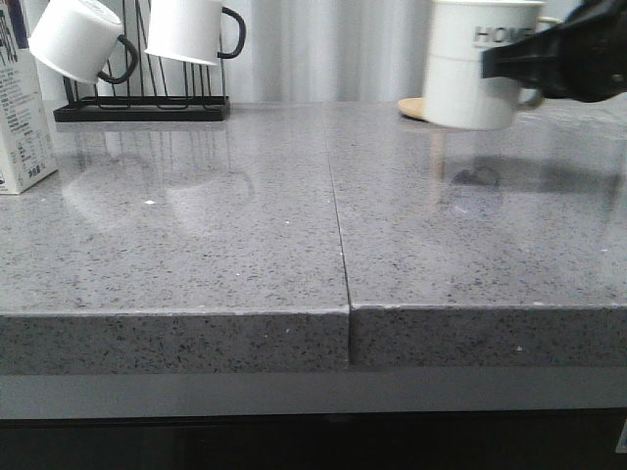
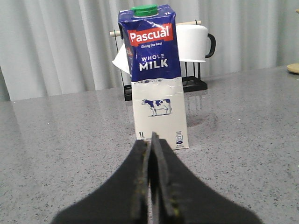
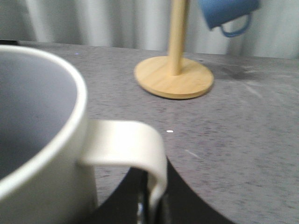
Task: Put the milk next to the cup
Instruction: 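Grasp the mug handle with the right gripper and lift it, then set the mug down at table center and open the right gripper, then withdraw the right gripper away from the mug, then reach the left gripper to the milk carton and grasp its top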
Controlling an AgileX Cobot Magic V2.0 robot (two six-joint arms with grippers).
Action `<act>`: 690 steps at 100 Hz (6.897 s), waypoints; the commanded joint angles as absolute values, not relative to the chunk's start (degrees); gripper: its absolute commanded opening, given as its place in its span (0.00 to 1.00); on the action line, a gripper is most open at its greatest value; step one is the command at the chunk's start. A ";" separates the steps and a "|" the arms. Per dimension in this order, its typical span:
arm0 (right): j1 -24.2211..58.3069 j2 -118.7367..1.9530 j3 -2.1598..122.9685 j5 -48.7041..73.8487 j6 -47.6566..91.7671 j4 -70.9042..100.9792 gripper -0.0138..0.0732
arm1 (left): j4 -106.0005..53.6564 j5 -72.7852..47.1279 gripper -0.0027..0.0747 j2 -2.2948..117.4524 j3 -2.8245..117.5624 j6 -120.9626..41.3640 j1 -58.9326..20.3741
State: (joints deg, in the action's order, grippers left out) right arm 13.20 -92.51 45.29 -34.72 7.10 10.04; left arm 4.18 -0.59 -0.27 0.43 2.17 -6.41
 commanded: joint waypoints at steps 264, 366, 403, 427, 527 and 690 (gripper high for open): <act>2.05 -33.68 24.23 -5.96 0.00 0.86 0.52 | 3.77 3.93 0.01 -2.15 -2.52 2.62 -6.22; 1.81 -12.22 16.53 7.02 -1.14 -4.49 0.02 | 3.77 3.93 0.01 -2.15 -2.52 2.62 -6.22; 1.81 -12.22 16.53 7.02 -1.14 -4.49 0.02 | 5.02 5.93 0.01 -2.15 -2.52 2.38 -6.22; 1.81 -12.22 16.53 7.02 -1.14 -4.49 0.02 | 5.02 13.41 0.01 -2.15 -2.52 2.38 -6.22; 1.81 -12.22 16.53 7.02 -1.14 -4.49 0.02 | -5.94 -4.98 0.01 41.11 32.45 2.26 -6.22; 1.81 -12.22 16.53 7.02 -1.14 -4.49 0.02 | -7.87 19.04 0.85 75.96 44.91 2.26 -9.03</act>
